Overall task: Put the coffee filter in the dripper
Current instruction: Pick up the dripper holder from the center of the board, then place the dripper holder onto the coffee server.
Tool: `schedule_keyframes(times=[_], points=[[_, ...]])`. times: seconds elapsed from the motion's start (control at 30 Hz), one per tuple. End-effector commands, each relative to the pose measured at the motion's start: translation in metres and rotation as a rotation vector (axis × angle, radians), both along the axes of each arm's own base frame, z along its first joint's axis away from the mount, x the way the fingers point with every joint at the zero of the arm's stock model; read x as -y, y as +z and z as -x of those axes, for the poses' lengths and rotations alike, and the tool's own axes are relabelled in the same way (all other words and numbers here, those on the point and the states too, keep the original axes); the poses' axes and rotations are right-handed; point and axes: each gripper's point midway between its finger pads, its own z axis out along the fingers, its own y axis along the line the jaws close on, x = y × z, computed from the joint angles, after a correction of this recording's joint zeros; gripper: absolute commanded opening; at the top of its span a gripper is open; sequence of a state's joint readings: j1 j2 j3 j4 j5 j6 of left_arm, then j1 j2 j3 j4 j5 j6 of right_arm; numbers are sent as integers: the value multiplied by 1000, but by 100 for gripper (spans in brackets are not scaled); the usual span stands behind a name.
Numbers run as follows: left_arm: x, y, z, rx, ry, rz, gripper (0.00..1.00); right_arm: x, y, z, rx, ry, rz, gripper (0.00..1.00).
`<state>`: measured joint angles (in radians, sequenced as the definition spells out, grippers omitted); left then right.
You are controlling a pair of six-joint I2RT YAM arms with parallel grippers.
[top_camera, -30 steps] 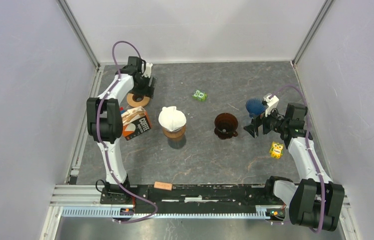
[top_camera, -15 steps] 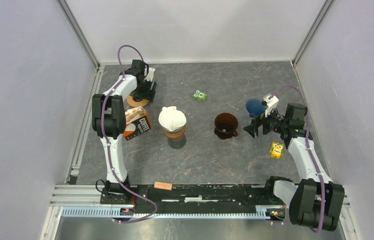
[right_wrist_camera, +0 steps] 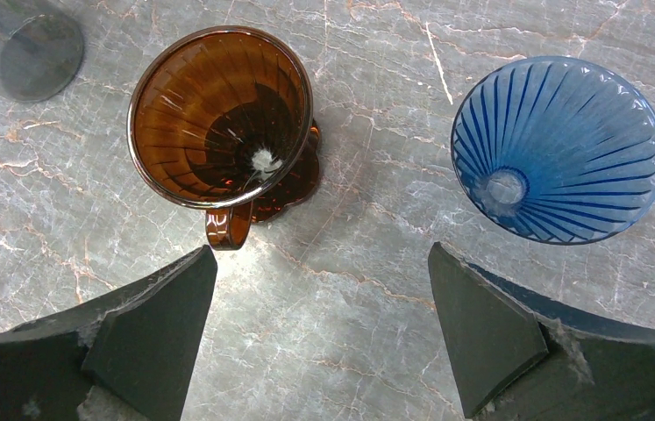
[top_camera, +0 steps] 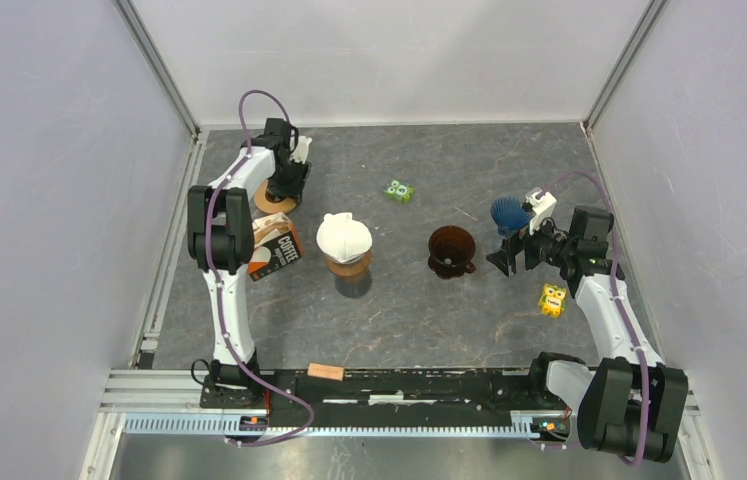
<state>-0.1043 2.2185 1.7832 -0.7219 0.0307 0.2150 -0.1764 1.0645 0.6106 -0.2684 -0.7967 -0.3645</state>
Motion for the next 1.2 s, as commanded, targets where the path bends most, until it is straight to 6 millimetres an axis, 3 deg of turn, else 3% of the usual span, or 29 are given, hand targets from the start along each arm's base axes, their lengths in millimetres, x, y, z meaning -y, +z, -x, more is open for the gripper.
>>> schedule_keyframes(times=[0.0, 0.07, 0.27, 0.4, 0.6, 0.77, 1.0, 1.17], points=[[7, 33, -15, 53, -54, 17, 28, -2, 8, -4, 31, 19, 1, 98], [10, 49, -16, 65, -63, 32, 20, -2, 9, -4, 37, 16, 4, 98], [21, 117, -20, 172, -96, 76, 7, -3, 12, -4, 44, 13, -2, 98], [41, 156, -8, 182, -157, 89, 2, -3, 14, -4, 48, 11, -6, 98], [94, 224, 11, 257, -285, 82, 2, 1, 19, -6, 61, -17, 9, 98], [164, 270, 45, 335, -446, 74, 2, 17, 33, -13, 92, -102, 42, 98], [276, 263, 121, 281, -709, 155, 2, 45, 47, -15, 31, -192, -59, 98], [332, 255, 162, 284, -837, 171, 2, 52, 45, -10, 55, -223, -29, 98]])
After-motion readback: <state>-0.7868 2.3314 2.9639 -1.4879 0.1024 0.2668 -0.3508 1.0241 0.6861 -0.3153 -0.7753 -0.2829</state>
